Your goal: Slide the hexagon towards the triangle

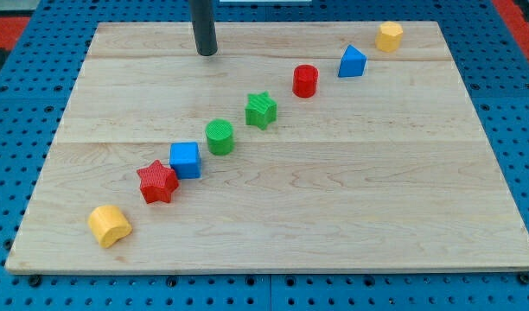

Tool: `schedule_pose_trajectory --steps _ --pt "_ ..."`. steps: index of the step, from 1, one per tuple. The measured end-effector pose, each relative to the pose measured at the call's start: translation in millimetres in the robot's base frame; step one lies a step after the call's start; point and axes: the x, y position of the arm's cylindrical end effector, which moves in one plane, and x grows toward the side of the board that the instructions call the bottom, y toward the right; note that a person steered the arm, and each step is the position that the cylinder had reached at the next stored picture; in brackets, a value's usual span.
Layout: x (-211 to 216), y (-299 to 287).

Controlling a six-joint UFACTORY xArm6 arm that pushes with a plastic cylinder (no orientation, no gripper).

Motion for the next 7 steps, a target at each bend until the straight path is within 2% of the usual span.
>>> schedule_pose_trajectory --steps 4,5,7 --pt "4 -7" --pt "4 44" --pt "-8 70"
